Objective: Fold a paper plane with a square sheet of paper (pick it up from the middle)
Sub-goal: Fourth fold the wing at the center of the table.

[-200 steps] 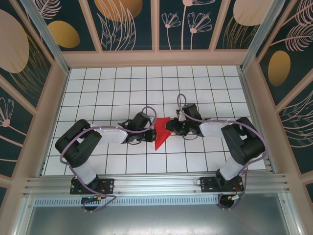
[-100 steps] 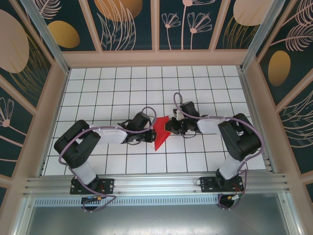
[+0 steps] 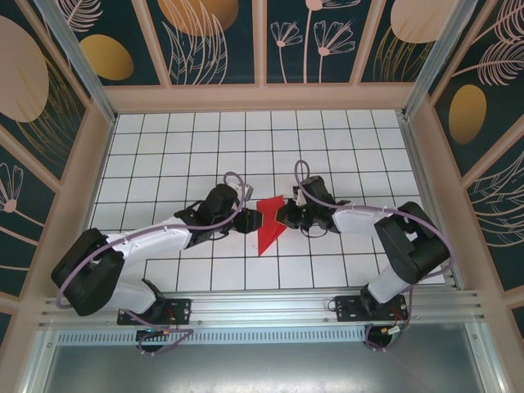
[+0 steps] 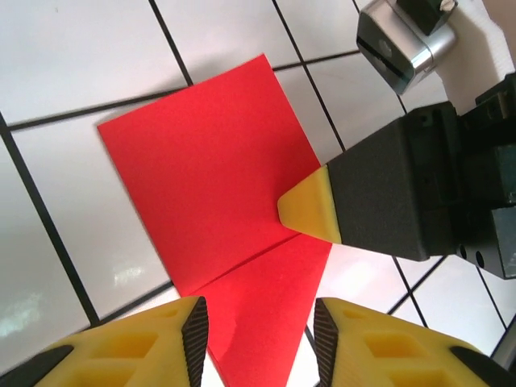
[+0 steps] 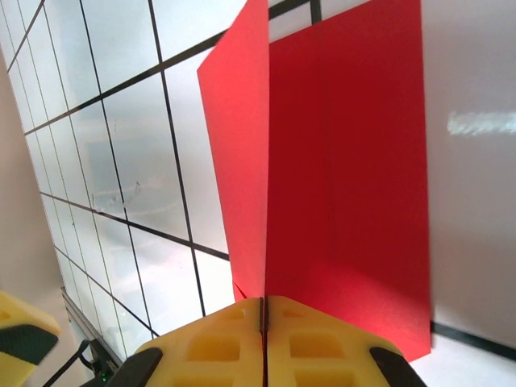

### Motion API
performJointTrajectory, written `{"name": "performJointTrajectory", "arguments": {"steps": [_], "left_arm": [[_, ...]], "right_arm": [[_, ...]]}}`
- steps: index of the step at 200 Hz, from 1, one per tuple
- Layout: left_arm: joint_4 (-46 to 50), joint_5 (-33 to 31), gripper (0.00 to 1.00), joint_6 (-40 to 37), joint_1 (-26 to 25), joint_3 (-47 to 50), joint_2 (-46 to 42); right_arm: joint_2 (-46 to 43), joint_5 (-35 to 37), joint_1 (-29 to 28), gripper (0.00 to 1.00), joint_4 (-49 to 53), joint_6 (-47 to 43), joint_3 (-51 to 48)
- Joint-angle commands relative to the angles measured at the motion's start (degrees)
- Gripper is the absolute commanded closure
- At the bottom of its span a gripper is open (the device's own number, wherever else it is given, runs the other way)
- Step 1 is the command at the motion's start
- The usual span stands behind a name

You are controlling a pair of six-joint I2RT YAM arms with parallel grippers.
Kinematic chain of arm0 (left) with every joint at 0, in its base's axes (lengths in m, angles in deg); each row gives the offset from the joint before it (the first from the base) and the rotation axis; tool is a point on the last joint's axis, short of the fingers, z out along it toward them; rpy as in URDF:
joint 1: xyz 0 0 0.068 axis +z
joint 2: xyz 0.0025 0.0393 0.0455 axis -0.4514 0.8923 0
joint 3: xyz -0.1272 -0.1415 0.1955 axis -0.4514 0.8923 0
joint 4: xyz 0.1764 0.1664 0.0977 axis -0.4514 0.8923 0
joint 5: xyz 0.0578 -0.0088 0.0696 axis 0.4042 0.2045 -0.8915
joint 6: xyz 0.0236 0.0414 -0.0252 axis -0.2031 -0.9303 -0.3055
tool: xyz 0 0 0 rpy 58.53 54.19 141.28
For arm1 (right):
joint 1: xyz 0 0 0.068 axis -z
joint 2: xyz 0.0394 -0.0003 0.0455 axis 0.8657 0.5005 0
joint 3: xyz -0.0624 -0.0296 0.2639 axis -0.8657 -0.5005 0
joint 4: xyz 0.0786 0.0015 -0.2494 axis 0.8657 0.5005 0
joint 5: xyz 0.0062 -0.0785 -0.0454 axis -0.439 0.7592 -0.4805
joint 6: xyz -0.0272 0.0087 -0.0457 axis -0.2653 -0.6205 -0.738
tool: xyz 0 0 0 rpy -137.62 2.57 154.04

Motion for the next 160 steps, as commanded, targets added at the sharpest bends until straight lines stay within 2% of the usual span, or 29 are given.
{"name": "performJointTrajectory", "arguments": {"steps": [1,35,99,160], "left_arm": [[-0.1,-2.3,0.57,1.0,-3.1,1.7,-0.7],[0.4,-6.9,0.55,2.2,-8.0,1.1,3.0],[-0.7,-12.9,0.51,4.3,-11.5,0.6,7.0],[2.4,-21.3,0.52,3.9,-14.1,-3.0,11.9]], "right_arm": [[-1.9,5.0,-1.8,0.92,-1.9,5.6,-1.4],[-1.8,7.6,-3.8,0.91,-3.2,9.2,-1.7],[-2.2,9.8,-5.3,0.91,-4.3,12.8,-1.8],[-2.5,10.9,-6.3,0.90,-4.3,13.9,-1.7]]}}
